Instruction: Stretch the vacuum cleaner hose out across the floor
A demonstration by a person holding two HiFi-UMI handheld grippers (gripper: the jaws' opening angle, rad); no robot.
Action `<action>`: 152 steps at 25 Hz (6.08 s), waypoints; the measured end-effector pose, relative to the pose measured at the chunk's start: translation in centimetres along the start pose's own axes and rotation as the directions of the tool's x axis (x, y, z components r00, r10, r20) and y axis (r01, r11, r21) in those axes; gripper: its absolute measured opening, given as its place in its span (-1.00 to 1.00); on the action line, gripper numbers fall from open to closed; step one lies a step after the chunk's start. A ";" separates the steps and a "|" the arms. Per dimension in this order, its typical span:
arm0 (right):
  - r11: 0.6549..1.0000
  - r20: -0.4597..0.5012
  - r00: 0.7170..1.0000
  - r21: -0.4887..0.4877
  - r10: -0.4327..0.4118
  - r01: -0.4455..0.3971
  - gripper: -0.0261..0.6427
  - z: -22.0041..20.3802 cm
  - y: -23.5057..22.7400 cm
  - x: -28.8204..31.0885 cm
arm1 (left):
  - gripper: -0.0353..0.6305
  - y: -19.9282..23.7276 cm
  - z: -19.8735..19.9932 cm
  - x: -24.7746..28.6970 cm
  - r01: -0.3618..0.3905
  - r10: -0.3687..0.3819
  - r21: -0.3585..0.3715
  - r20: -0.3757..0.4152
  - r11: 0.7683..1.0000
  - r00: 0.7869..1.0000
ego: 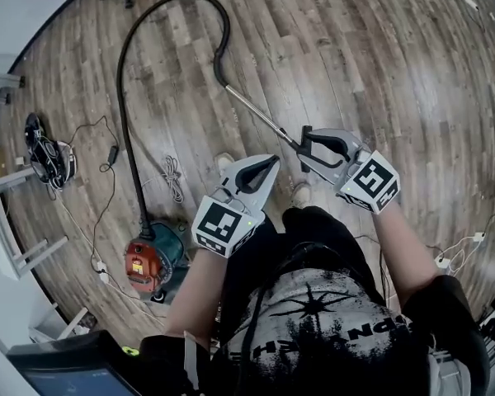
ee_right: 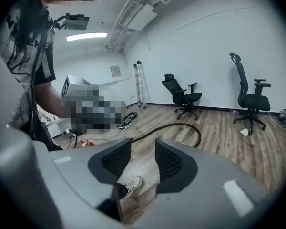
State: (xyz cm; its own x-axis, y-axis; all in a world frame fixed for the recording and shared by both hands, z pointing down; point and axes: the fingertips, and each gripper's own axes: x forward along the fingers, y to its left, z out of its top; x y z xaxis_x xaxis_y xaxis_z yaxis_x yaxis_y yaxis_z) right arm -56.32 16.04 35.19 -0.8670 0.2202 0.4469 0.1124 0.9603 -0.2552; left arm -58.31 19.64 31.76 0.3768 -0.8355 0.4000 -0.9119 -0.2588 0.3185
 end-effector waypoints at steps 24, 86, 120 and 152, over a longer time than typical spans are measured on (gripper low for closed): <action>0.993 -0.632 0.768 -0.033 -0.107 0.111 -0.15 -55.4 -20.3 35.8 | -0.89 23.0 -26.9 10.6 -0.091 0.088 0.103 0.031 0.991 0.996; 0.958 -0.744 0.605 -0.241 -0.285 0.155 -0.35 -59.8 -25.2 21.8 | -0.47 30.1 -54.3 42.8 0.345 0.271 -0.936 0.349 0.065 0.897; 0.889 -0.741 0.518 -0.449 -0.427 0.091 -0.76 -63.0 -28.5 21.2 | -0.66 33.0 -49.0 38.4 0.177 0.476 -0.941 0.302 0.288 0.826; 0.999 -0.761 0.647 -0.032 -0.053 0.044 -0.75 -24.8 2.8 -4.3 | -0.68 6.3 -10.9 10.6 -0.108 0.444 -0.940 0.050 0.323 0.895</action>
State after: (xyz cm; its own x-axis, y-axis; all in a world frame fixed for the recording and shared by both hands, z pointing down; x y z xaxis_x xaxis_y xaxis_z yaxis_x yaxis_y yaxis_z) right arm -40.26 22.03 53.83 -0.1978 0.2218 0.9548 0.0893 0.9741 -0.2078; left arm -58.24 14.43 47.42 -0.0755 -0.8864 0.4567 -0.1821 0.4625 0.8677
